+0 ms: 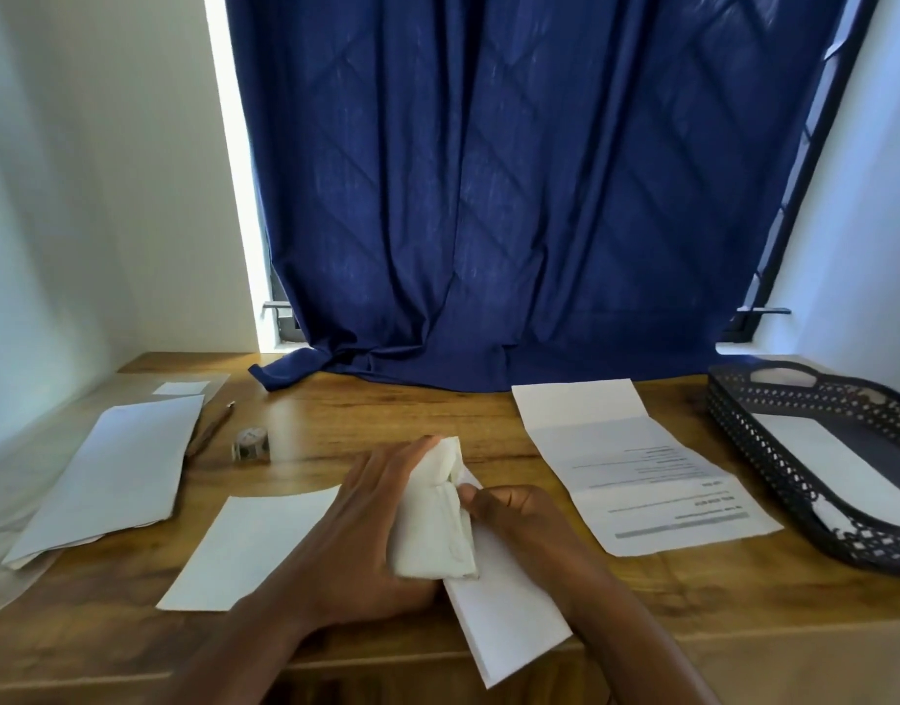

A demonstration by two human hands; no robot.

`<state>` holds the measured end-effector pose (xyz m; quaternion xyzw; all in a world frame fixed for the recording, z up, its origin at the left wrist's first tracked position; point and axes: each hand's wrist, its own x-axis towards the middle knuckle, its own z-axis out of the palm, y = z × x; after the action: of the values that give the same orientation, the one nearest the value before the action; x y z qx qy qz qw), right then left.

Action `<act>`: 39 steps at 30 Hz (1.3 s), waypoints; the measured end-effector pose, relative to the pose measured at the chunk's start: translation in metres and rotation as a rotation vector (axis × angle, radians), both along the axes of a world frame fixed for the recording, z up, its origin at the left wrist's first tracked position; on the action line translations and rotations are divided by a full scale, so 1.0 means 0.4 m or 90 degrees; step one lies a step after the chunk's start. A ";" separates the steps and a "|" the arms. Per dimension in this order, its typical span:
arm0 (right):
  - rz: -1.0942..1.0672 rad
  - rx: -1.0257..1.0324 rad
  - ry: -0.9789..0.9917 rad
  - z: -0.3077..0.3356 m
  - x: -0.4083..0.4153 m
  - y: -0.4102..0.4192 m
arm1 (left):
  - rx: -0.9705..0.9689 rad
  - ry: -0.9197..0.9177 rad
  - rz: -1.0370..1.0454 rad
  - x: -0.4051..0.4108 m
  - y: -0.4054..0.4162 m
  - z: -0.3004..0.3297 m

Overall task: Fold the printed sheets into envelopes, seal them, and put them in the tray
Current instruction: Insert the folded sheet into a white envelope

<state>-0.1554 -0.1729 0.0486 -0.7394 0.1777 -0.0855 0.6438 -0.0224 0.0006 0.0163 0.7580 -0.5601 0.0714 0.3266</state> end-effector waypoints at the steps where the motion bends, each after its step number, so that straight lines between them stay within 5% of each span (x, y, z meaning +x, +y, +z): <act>1: -0.002 0.003 -0.008 -0.004 0.001 -0.003 | -0.002 -0.015 0.003 -0.003 0.001 -0.001; 9: 0.028 -0.061 -0.040 -0.026 0.005 0.005 | 0.034 -0.130 0.042 -0.024 0.004 0.007; 21: -0.037 -0.154 -0.030 -0.040 0.026 0.010 | -0.010 -0.150 0.069 -0.024 0.003 0.009; 27: -0.045 0.007 -0.075 -0.029 -0.004 -0.005 | -0.003 -0.125 0.100 -0.017 -0.001 0.003; 33: -0.110 -0.250 -0.123 0.003 -0.076 -0.075 | -0.015 -0.101 0.122 -0.008 0.001 -0.003; 39: -0.061 -0.330 -0.030 0.067 -0.163 -0.141 | -0.019 -0.111 0.129 -0.005 -0.001 -0.005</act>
<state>-0.2206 -0.2293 0.0752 -0.8680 0.1696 -0.1760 0.4322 -0.0244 0.0000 0.0144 0.7964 -0.5061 0.1782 0.2791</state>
